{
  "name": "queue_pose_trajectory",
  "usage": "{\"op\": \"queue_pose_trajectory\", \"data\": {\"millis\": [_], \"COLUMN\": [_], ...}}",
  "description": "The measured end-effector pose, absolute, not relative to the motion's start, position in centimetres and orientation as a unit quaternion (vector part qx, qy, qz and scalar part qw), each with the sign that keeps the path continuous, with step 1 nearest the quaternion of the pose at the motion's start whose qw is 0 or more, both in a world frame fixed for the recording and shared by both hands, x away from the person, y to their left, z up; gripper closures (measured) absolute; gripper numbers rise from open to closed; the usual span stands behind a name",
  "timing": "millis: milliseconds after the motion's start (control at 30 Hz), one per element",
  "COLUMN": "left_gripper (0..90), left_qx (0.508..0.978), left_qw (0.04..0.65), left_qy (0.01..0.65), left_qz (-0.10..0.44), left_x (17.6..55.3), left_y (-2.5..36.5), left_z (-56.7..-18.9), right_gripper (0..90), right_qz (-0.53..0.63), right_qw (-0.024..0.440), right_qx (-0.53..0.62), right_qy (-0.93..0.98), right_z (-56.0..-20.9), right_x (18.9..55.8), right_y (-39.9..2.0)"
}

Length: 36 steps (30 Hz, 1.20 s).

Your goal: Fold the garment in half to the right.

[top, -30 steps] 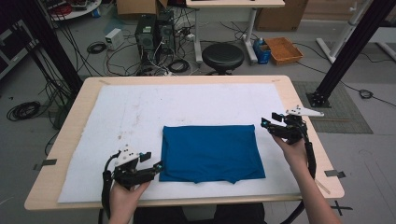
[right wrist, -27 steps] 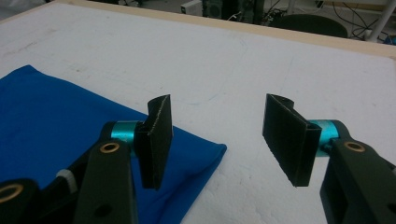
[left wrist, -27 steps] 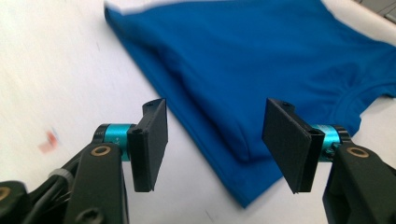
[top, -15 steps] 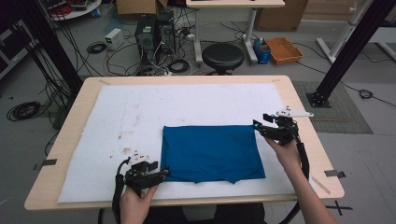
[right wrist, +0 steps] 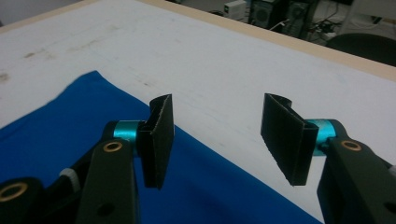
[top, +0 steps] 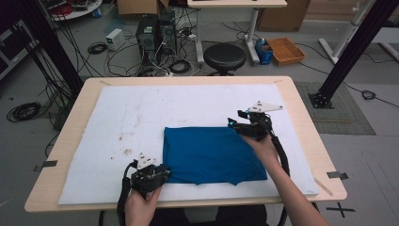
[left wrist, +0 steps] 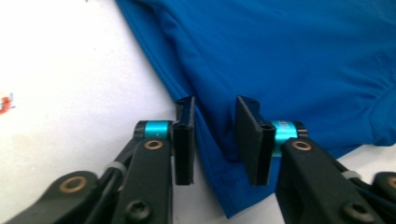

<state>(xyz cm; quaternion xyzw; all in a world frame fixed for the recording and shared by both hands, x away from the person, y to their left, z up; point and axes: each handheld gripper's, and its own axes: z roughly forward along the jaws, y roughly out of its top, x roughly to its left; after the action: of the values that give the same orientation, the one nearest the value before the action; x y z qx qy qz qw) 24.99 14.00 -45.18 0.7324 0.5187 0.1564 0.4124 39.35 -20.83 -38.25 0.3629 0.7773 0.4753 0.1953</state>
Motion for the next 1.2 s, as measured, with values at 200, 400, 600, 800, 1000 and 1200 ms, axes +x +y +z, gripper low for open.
{"op": "queue_pose_trajectory", "data": {"millis": [200, 400, 600, 800, 1000, 1200], "left_gripper": [75.9, 77.4, 77.5, 77.8, 77.9, 77.9], "left_qx": [0.731, 0.735, 0.733, 0.736, 0.736, 0.737], "left_qw": [0.417, 0.417, 0.420, 0.420, 0.422, 0.422], "left_qy": [0.518, 0.514, 0.515, 0.511, 0.510, 0.509], "left_qz": [0.152, 0.150, 0.147, 0.146, 0.143, 0.141], "left_x": [25.0, 25.1, 25.0, 25.1, 25.1, 25.1], "left_y": [13.8, 13.9, 14.0, 14.1, 14.2, 14.2], "left_z": [-45.3, -45.3, -45.3, -45.3, -45.3, -45.3], "right_gripper": [49.8, 58.5, 61.2, 62.3, 65.5, 71.7], "right_qz": [0.487, 0.474, 0.458, 0.408, 0.382, 0.349], "right_qw": [0.149, 0.126, 0.107, 0.088, 0.096, 0.098], "right_qx": [0.351, 0.349, 0.353, 0.341, 0.337, 0.330], "right_qy": [0.786, 0.798, 0.809, 0.842, 0.855, 0.872], "right_z": [-38.3, -39.2, -40.2, -41.9, -42.8, -44.1], "right_x": [41.0, 42.4, 43.6, 44.6, 45.0, 45.2], "right_y": [-16.4, -11.3, -7.1, -1.4, 1.2, 2.5]}}
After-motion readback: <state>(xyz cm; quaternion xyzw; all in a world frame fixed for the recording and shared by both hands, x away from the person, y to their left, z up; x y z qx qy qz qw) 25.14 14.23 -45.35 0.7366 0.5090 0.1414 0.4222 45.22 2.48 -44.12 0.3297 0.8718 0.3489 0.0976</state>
